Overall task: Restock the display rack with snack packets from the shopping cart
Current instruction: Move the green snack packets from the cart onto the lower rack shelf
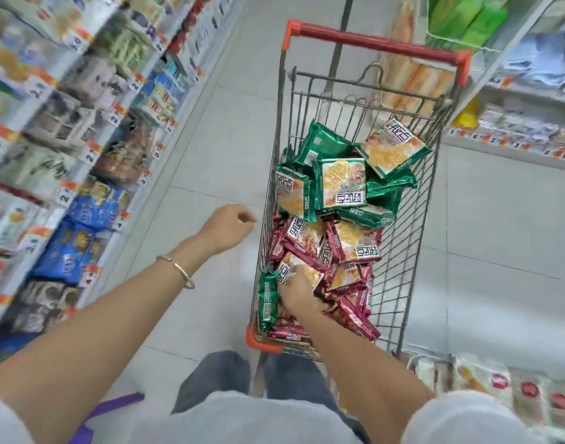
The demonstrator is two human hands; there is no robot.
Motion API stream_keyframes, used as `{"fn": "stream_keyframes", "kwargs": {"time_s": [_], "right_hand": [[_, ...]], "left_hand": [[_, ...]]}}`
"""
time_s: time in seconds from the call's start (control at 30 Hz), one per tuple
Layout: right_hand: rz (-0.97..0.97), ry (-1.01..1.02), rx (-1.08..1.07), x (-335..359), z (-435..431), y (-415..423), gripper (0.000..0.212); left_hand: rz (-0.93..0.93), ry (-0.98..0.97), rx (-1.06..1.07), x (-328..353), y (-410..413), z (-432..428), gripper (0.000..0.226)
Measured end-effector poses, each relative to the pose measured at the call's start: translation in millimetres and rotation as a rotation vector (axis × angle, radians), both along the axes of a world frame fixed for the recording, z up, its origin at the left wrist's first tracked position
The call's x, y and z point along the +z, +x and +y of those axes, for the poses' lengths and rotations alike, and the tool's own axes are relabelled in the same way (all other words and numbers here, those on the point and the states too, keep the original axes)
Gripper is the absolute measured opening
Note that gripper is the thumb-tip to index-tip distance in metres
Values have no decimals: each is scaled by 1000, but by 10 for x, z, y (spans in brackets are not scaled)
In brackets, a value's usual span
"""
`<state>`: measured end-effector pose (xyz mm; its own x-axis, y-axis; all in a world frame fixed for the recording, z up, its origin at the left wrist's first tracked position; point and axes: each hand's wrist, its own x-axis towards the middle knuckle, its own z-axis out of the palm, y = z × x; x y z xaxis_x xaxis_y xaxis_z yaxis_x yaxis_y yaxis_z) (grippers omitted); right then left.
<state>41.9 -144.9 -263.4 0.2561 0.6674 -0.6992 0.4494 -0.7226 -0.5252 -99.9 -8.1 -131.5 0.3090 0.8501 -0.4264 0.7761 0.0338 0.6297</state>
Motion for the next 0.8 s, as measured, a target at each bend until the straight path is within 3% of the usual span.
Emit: {"fn": "stream_keyframes", "kwargs": {"time_s": [0.07, 0.13, 0.23, 0.37, 0.5, 0.6, 0.67, 0.73, 0.8], "right_hand": [[35, -89, 150, 65, 104, 209, 72], [188, -212, 223, 34, 137, 241, 83], [364, -183, 22, -72, -12, -76, 91], [461, -91, -295, -79, -115, -116, 63], [730, -85, -418, 245, -129, 568, 98], [776, -128, -490, 853, -66, 920, 76], [745, -91, -474, 1109, 12, 1101, 53], [732, -77, -438, 1277, 127, 1145, 45], [727, -116, -409, 1304, 252, 1169, 38]], "left_hand": [[-25, -48, 4, 6, 54, 73, 14], [-32, -72, 7, -9, 97, 140, 15], [-55, -128, 30, -56, 89, 154, 13], [-72, -171, 3, -74, 46, 146, 13], [-172, -181, -8, -8, 174, 170, 19], [-206, -230, -121, 72, 476, 153, 16], [-177, -269, -262, 123, 723, 122, 43], [-125, -342, -374, 143, 919, 88, 64], [-68, -433, -410, 115, 987, 102, 54]]}}
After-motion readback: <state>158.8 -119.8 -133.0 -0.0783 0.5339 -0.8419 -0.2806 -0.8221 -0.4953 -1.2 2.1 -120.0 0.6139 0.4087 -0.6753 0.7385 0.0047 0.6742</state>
